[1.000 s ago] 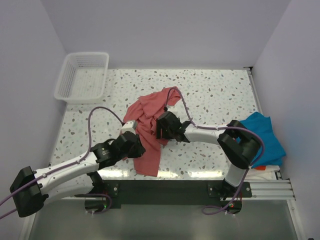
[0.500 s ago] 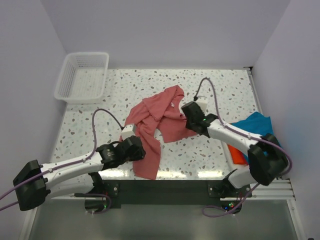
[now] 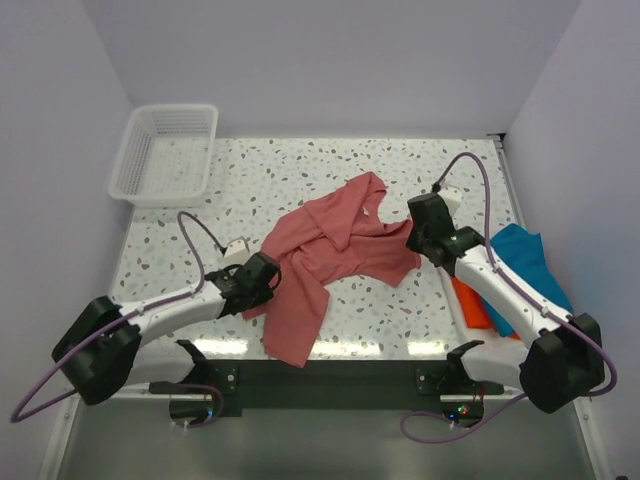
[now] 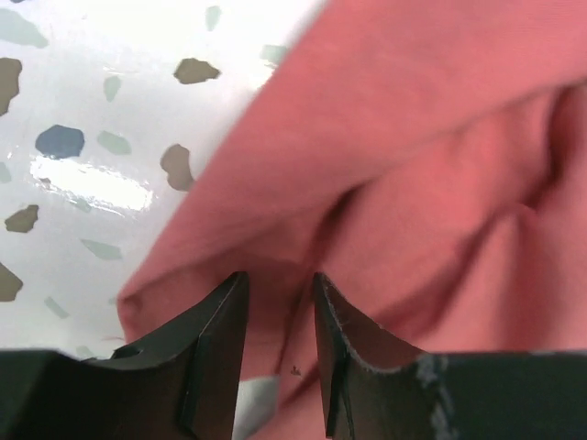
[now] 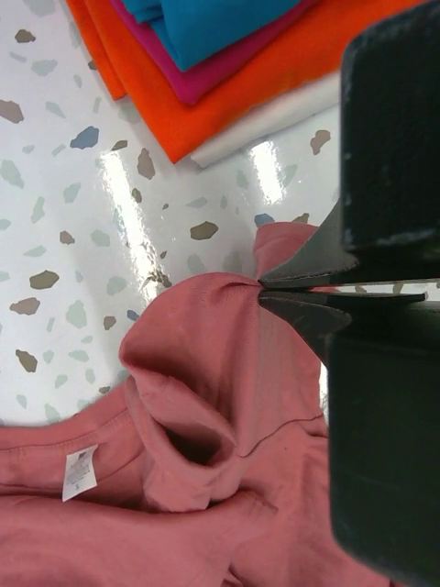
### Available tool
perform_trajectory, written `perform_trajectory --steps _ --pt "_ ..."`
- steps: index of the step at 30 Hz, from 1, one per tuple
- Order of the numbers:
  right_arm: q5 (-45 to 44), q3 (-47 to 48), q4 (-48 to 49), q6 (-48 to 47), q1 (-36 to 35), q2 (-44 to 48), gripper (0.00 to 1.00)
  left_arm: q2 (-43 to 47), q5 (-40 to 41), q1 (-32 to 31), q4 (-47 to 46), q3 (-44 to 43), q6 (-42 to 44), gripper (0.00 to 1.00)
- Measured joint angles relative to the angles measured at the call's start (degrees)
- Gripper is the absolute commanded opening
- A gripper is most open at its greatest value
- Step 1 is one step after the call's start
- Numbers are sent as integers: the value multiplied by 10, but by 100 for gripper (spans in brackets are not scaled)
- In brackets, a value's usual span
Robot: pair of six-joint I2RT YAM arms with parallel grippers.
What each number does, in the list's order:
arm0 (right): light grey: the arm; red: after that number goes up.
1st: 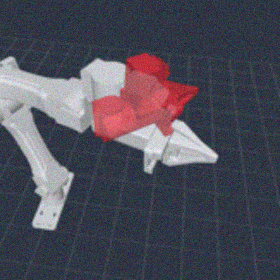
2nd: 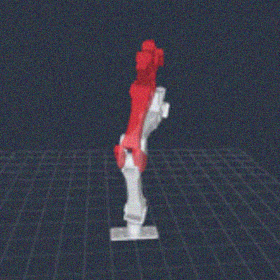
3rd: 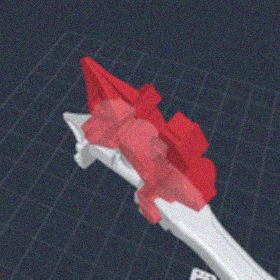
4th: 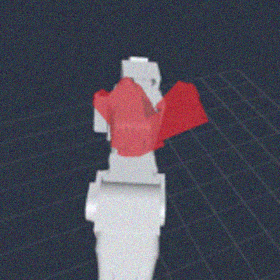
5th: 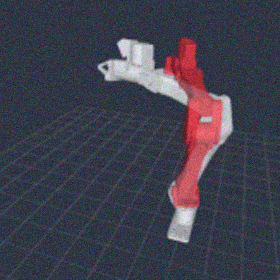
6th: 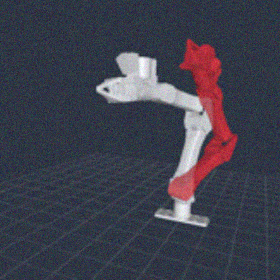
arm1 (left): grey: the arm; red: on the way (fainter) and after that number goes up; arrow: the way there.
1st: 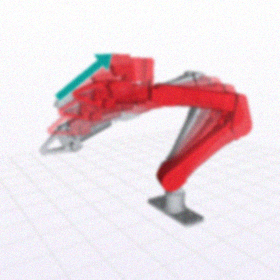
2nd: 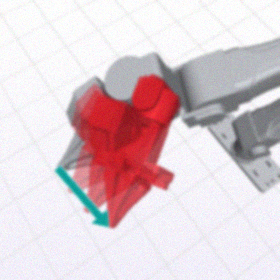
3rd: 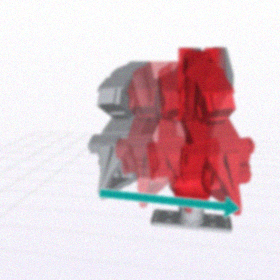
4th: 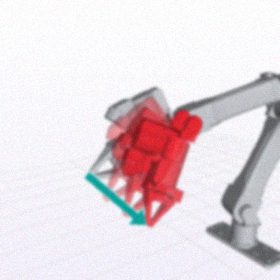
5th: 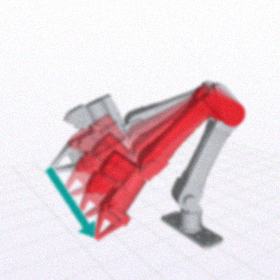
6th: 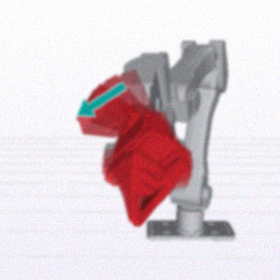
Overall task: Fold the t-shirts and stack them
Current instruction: Flatten the tshirt out
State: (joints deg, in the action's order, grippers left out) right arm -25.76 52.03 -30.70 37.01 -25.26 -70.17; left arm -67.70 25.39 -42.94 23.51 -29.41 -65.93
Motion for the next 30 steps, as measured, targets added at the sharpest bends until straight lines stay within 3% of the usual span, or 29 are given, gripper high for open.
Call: perform_trajectory --steps 7,12,14,17,19,22,26,30 --pt "20 0 -27 -16 45 48 0 -183 -3 107 -40 -121 43 28" --pt "35 8 -45 -26 72 67 0 -370 -4 186 -17 -339 136 26" --pt "42 10 -53 -29 78 73 0 -443 -3 204 -9 -445 176 29" --pt "46 11 -61 -37 90 82 0 -495 -16 223 1 -555 240 42" --pt "49 11 -63 -40 100 87 0 -490 -25 230 5 -581 269 58" --pt "57 11 -63 -44 112 88 0 -445 -40 234 6 -582 296 68" --pt "75 11 -62 -45 119 86 0 -322 -57 233 3 -520 296 67" --pt "97 11 -60 -45 119 83 0 -152 -61 233 -16 -394 267 54"
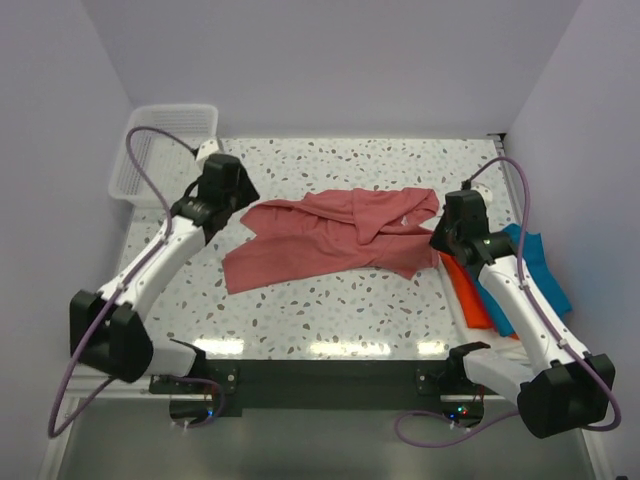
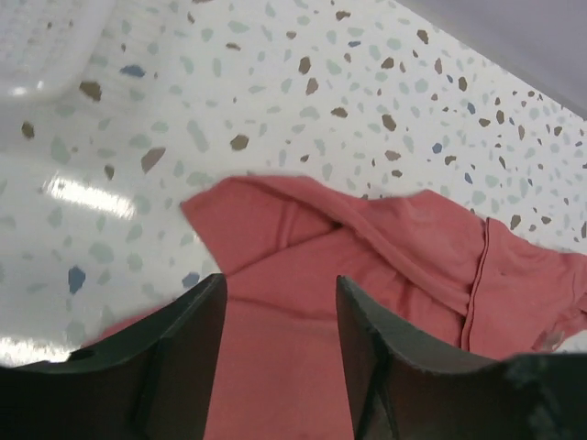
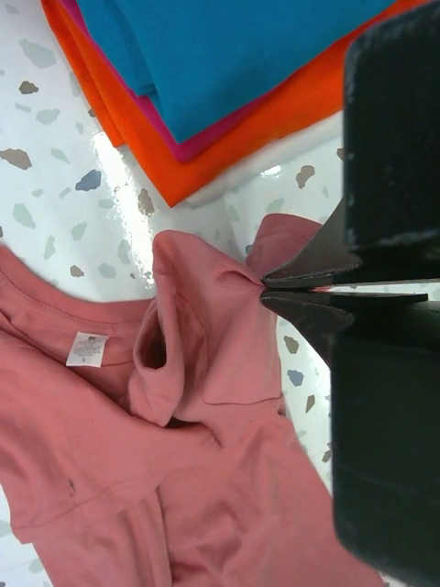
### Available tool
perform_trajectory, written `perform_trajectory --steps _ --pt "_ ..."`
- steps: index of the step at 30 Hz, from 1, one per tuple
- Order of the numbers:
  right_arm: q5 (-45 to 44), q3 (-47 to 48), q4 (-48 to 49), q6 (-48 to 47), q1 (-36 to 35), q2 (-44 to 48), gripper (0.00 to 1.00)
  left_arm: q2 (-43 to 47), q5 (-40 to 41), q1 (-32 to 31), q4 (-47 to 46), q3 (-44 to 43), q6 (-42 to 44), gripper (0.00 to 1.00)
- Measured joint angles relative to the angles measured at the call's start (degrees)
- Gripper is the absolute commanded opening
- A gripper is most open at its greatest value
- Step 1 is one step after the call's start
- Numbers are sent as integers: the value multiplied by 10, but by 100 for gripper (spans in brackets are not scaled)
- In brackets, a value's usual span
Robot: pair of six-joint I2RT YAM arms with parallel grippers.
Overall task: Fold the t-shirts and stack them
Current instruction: Flatten the tshirt out
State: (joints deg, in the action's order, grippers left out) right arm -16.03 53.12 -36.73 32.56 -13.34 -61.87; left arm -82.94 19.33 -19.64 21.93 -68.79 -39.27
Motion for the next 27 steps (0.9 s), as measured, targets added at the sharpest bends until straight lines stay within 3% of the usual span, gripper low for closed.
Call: perform_trajectory --steps 7,12,27 --pt "35 -1 10 0 2 -2 0 244 21 0 42 284 -113 52" --pt "45 -1 11 0 2 -8 0 351 18 0 68 388 -169 55" --pt "51 -29 16 0 2 -7 0 291 -41 0 23 418 -180 49"
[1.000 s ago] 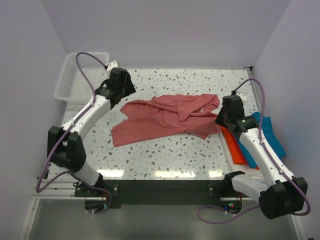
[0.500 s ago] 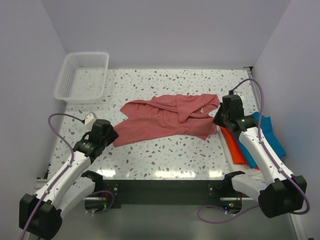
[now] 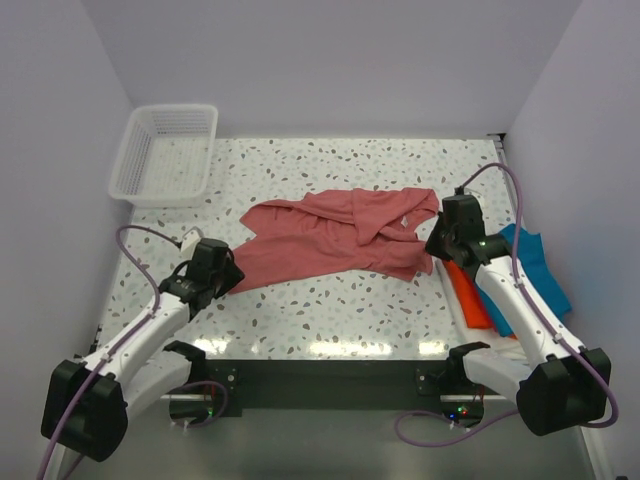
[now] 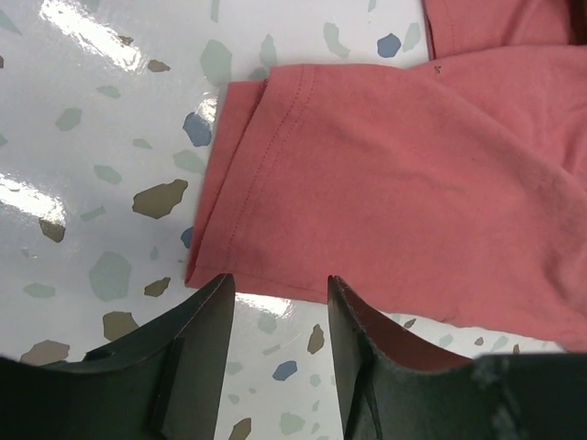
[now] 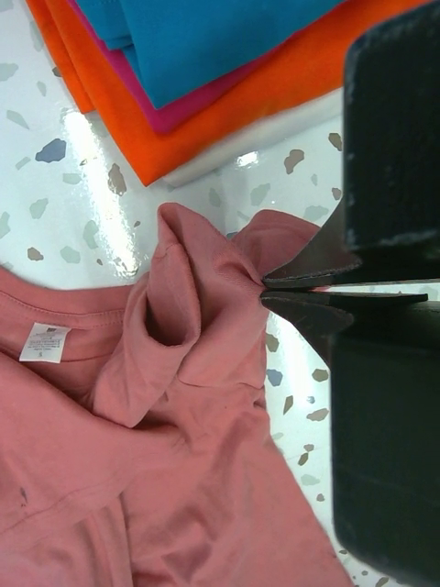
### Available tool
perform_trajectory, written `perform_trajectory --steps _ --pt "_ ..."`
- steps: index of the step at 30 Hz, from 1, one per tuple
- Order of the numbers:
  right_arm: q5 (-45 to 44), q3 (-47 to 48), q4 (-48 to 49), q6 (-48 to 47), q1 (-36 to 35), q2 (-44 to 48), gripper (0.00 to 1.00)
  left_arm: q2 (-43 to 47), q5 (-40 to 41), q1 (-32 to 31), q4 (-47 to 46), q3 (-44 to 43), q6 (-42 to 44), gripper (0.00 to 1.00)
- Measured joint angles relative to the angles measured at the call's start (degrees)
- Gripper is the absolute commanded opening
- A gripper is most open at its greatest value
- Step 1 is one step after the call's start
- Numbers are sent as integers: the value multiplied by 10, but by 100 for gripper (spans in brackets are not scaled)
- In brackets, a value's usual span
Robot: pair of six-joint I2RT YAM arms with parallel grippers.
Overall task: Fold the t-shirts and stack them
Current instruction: Flatten the tshirt out
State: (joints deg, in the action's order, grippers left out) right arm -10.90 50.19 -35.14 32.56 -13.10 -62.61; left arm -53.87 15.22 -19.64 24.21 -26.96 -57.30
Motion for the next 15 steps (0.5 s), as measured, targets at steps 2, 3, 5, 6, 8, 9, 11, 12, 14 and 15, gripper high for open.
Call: perform_trajectory --steps 2,3,5,6,8,9,11,12,14,15 --pt "0 0 0 0 0 0 0 -7 2 0 -5 5 -2 48" --pt "0 0 0 0 0 0 0 -10 3 0 -5 8 -2 48" --pt "1 0 0 0 0 0 0 -15 8 0 -8 13 -4 48" --pt "1 0 0 0 0 0 0 -20 12 0 -9 15 -6 48" --pt "1 0 0 0 0 0 0 -34 18 0 -10 16 -10 48" --pt "2 0 0 0 0 0 0 -48 20 0 -13 16 -15 48" --pt "2 0 0 0 0 0 0 -63 22 0 -15 16 -19 48" --pt "2 0 0 0 0 0 0 -74 22 0 -18 17 -21 48" --pt "2 0 0 0 0 0 0 -90 25 0 -28 19 -24 48" --pt "2 0 0 0 0 0 0 -93 26 0 -36 20 -24 47"
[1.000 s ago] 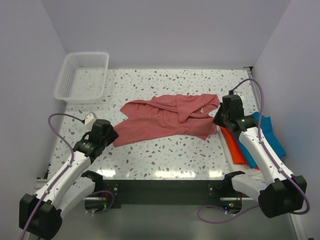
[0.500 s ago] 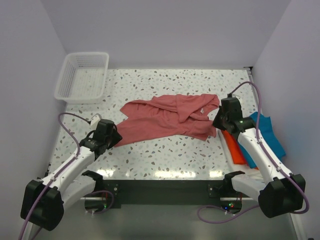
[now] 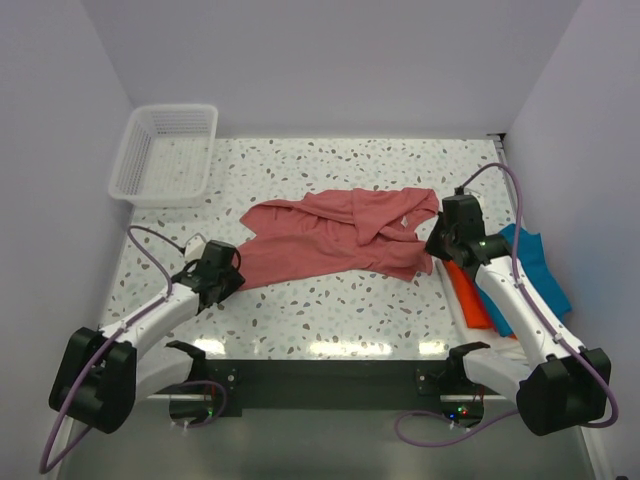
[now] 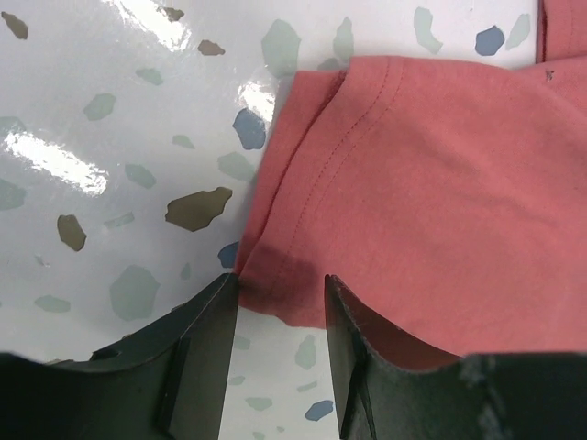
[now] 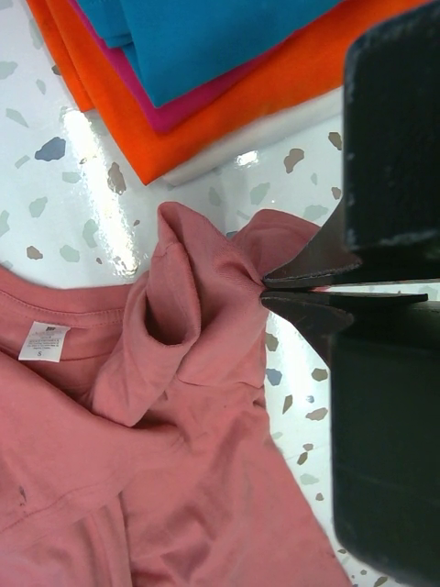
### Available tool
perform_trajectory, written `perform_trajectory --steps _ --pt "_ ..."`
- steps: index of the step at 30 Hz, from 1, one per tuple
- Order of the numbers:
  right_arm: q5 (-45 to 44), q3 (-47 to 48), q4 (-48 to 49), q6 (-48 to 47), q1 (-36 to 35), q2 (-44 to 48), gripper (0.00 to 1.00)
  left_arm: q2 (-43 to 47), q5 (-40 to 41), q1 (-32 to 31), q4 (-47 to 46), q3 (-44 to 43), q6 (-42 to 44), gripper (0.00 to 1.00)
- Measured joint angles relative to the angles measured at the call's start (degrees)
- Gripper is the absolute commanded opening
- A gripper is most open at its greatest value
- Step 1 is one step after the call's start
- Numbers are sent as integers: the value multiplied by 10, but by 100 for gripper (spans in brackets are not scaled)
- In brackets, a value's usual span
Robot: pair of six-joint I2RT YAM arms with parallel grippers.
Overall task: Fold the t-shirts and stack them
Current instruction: Flatten the tshirt out
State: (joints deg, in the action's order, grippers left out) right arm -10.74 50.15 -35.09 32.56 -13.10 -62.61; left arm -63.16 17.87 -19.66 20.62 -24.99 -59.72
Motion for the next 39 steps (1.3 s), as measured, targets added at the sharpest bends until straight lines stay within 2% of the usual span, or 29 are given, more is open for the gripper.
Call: perform_trajectory --steps 3,6,11,13,19,22,26,34,39 --pt "0 0 0 0 0 0 0 -9 4 0 -17 0 -5 46" --pt "0 0 0 0 0 0 0 -17 10 0 -30 0 -9 39" --pt "0 0 0 0 0 0 0 -26 15 0 -35 0 -10 9" --pt "0 0 0 0 0 0 0 -26 14 0 -32 0 -8 2" --pt "0 6 -7 0 1 0 0 4 10 0 15 -19 18 0" --pt "3 35 -25 0 5 0 0 41 16 0 63 -81 49 0" --pt "3 123 -68 0 12 12 0 101 29 0 103 -223 99 0" --pt "-21 386 -169 7 16 81 0 159 41 0 151 -488 176 0" --pt "-32 540 -216 8 16 92 0 161 44 0 164 -596 199 0"
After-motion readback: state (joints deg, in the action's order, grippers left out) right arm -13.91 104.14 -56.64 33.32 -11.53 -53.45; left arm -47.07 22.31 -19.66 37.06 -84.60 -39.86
